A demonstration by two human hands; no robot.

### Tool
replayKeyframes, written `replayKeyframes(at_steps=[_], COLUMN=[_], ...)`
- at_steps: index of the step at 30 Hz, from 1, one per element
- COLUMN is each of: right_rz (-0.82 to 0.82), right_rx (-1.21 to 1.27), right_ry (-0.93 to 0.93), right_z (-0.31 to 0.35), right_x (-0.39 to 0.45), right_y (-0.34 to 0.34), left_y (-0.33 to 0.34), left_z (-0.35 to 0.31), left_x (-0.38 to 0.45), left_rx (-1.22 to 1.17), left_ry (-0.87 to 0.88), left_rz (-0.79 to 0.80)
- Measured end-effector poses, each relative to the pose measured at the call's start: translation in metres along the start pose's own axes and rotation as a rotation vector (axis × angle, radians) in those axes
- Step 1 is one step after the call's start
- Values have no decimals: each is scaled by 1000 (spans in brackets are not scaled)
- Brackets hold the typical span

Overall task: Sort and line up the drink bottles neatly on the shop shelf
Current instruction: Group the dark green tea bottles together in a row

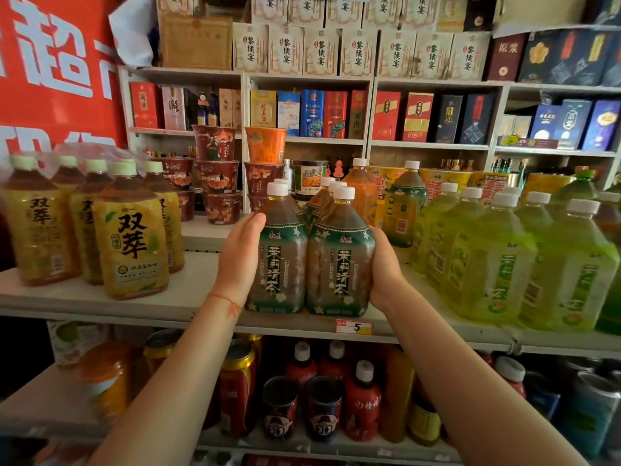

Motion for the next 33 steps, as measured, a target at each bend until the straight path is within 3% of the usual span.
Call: replayKeyframes(at_steps=[2,5,7,9,12,15,20,25,27,30,33], right_rz=[-58,-137,-148,-137,-174,-262,-350,-437,-483,-511,-518], right_rx=[-67,-303,-400,-446,-570,-704,-1066,-1459,-1543,-1561,-1556], right_ry=[-17,-119,-159,-193,-275,-375,-489,-485,-468,-415,-367], right_z=[4,12,14,16,26,45,77,98,103,108,107], right_x=[1,7,10,15,23,40,78,121,139,162,175], right_y=[-1,-5,-10,-20,-35,-48,-57,-53,-54,-54,-51], left_y=[6,23,46,75,115,142,153,157,158,158,158], left_z=[-11,-30,-36,-44,-56,-70,-78,-94,-91,-84,-84], left_x=[-10,-18,-16,-17,-11,2,29,55,54,44,43], left_rx=[219,650,864,986,1192,1367,1331,1399,1390,1292,1260], left_ry=[223,746,987,1081,1040,862,767,626,621,626,624], left_rz=[-168,-318,-254,-126,23,123,59,247,200,-8,-62])
Point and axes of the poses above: each hand's wrist, its own x-axis towards the middle knuckle, its own y-axis out of the palm, z = x × y, the point moved 1 cm from there along x, towards the middle knuckle, and after that the axes turned 2 degrees about y, right-handed, at the moved point
